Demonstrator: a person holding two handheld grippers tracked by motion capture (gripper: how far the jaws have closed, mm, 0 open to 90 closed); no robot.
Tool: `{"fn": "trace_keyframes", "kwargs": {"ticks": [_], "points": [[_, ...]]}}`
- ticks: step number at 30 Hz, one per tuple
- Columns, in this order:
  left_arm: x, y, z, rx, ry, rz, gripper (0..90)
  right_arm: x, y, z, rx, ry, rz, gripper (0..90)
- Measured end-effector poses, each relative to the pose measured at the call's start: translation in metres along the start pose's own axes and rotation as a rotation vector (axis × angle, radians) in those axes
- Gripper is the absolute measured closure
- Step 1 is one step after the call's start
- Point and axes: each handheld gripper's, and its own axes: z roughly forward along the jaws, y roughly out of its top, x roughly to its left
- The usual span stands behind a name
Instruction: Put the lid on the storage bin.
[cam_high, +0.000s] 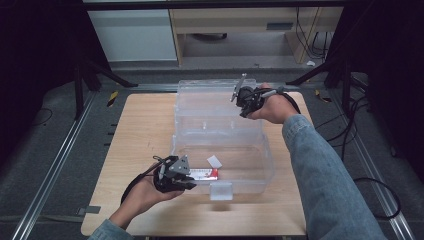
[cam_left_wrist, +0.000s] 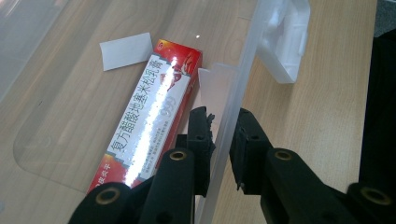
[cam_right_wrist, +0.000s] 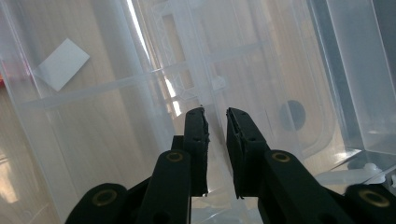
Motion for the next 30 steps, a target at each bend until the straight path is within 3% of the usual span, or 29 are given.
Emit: {"fn": "trace_keyframes", "kwargs": {"ticks": [18, 30], "points": [[-0.003, 0.003, 0.003, 0.022, 0.03, 0.003, 78.0, 0.007, -0.002, -0.016, -0.027, 0.027, 0.045, 83.4], [-0.003, 0.006, 0.004, 0.036, 0.043, -0.003, 77.2, 0.019, -0.008, -0.033, -0.069, 0.024, 0.038, 84.6]]}}
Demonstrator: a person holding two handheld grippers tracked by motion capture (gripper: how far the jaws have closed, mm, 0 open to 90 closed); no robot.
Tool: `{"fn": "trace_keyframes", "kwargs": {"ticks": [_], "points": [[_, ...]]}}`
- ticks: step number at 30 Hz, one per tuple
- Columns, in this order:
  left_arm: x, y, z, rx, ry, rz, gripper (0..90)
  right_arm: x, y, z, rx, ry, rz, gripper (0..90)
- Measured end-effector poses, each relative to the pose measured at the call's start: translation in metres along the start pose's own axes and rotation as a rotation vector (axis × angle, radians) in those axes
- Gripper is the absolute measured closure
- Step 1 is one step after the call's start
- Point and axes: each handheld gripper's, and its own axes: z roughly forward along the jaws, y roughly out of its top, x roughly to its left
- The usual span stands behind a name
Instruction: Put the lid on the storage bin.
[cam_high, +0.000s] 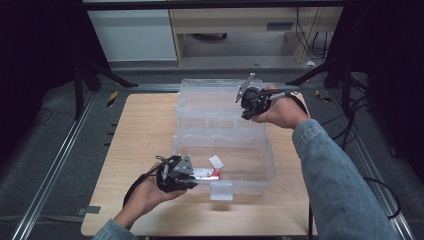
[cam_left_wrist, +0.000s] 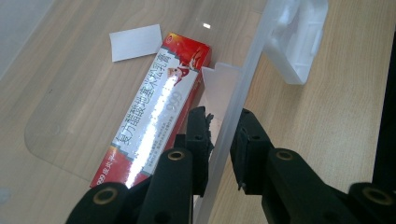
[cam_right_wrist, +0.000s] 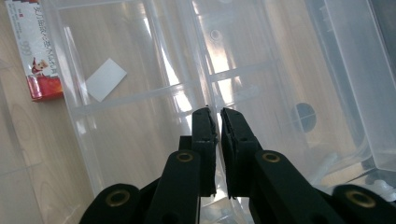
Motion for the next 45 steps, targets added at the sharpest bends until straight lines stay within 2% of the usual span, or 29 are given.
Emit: {"fn": "trace_keyframes", "kwargs": {"ticks": [9, 17, 22, 45], "points": [[0.001, 0.004, 0.002, 0.007, 0.003, -0.017, 76.4, 0.01, -0.005, -0.012, -0.005, -0.002, -0.007, 85.3], [0.001, 0.009, 0.006, 0.007, 0.009, -0.019, 76.5, 0.004, -0.006, -0.012, 0.008, -0.008, -0.003, 85.0], [0.001, 0.01, 0.006, 0.004, 0.009, -0.018, 76.4, 0.006, -0.006, -0.014, 0.007, -0.009, -0.005, 85.2], [0.001, 0.012, 0.009, 0.004, 0.024, -0.02, 74.8, 0.036, -0.022, -0.035, -0.054, -0.005, -0.029, 86.7]]}}
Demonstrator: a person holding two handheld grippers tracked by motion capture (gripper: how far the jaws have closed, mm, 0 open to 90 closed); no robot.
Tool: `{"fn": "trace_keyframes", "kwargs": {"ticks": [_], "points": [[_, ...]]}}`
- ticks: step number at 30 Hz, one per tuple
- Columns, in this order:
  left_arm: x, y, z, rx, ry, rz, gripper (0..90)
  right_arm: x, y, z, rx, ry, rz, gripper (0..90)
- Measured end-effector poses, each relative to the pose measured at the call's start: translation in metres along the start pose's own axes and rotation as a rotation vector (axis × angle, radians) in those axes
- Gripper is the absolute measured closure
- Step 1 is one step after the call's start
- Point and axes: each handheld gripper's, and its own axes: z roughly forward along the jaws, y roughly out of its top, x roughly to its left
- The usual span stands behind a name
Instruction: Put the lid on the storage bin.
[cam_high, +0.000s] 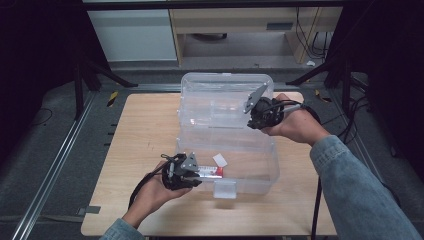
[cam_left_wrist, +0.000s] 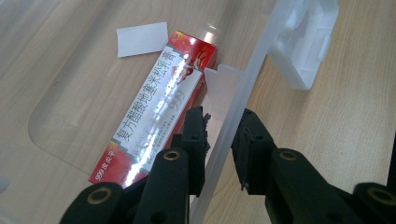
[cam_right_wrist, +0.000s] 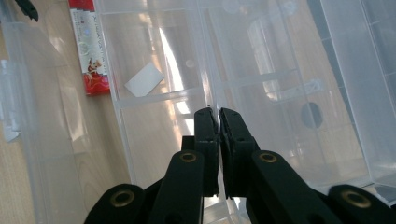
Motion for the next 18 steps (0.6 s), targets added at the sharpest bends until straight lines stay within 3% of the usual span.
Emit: {"fn": "trace_keyframes", "kwargs": {"ticks": [18], "points": [[0.001, 0.002, 0.003, -0.005, 0.015, -0.011, 72.7, 0.022, -0.01, -0.008, -0.015, -0.003, -0.03, 87.9]]}}
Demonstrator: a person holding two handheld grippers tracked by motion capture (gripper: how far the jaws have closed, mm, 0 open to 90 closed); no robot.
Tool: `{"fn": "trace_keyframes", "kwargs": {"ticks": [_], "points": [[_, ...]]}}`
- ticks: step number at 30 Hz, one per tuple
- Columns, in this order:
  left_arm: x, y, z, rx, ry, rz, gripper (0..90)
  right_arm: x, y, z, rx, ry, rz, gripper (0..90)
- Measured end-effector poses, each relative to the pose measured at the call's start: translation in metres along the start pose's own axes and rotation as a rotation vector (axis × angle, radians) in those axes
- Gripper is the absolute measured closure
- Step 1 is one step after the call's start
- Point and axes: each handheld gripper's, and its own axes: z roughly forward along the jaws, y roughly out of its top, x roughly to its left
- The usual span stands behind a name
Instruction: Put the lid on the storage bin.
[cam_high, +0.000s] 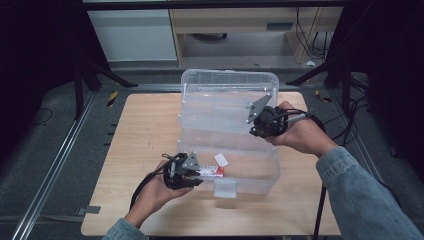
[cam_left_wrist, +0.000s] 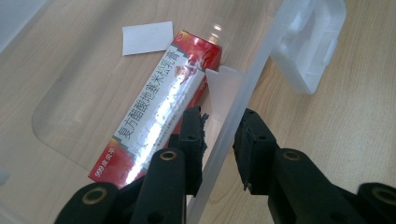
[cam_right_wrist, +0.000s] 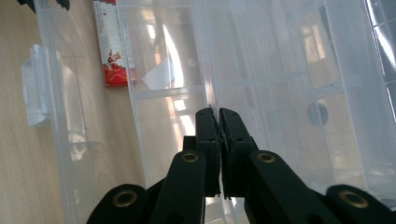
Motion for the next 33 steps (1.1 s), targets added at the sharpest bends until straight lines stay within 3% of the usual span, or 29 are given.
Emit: {"fn": "trace_keyframes", "kwargs": {"ticks": [22, 28, 33], "points": [[0.001, 0.003, 0.003, 0.005, 0.004, 0.004, 71.8, 0.025, -0.011, -0.004, 0.002, 0.027, -0.026, 88.3], [0.0, 0.004, 0.004, 0.003, 0.013, -0.001, 71.6, 0.026, -0.012, -0.004, -0.002, 0.023, -0.022, 87.9], [-0.001, 0.011, 0.008, 0.001, 0.034, -0.008, 71.8, 0.018, -0.014, -0.003, 0.001, 0.011, -0.017, 86.8]]}}
